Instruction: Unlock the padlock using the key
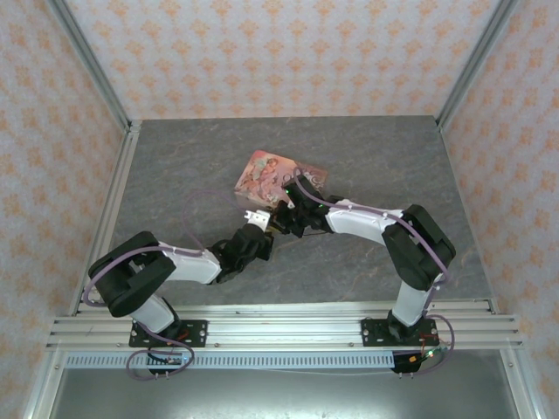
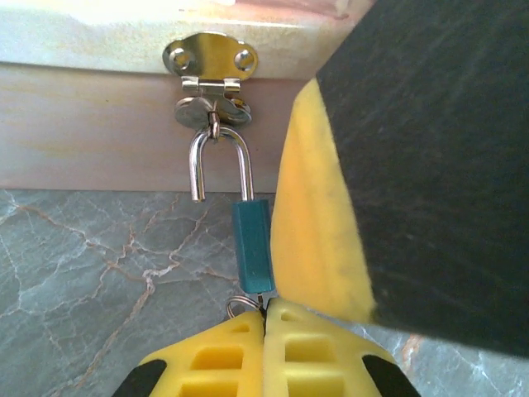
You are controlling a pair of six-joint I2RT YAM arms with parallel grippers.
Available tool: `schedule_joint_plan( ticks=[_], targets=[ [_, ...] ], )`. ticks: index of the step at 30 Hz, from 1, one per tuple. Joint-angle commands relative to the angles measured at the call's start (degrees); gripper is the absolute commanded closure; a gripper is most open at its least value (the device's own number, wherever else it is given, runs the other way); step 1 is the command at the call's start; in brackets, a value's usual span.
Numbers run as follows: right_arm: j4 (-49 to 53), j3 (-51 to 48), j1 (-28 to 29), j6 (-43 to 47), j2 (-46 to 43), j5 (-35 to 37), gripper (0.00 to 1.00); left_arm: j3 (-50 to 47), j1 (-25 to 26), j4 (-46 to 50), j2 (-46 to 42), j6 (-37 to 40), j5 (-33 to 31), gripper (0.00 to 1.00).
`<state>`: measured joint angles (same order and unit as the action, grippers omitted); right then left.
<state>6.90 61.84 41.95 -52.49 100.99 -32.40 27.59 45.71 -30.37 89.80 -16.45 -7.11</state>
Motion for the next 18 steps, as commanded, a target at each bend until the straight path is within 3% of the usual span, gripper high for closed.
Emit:
schedule_joint_plan(
  ticks=[1, 12, 18],
  targets=[
    [0.0, 1.6, 1.5, 2.4, 0.2, -2.6, 1.0, -0.7, 1.9, 0.2, 0.8, 1.2, 3.1, 0.99],
    [4.6, 0.3, 1.5, 6.9, -3.9, 3.2, 1.0, -7.1, -3.2, -10.2, 0.3, -5.7, 7.0, 1.0],
    [9.2, 0.1, 1.5, 8.7, -10.4, 12.5, 0.78, -7.6, -6.0, -12.1, 0.3, -6.8, 11.1, 1.0]
  ],
)
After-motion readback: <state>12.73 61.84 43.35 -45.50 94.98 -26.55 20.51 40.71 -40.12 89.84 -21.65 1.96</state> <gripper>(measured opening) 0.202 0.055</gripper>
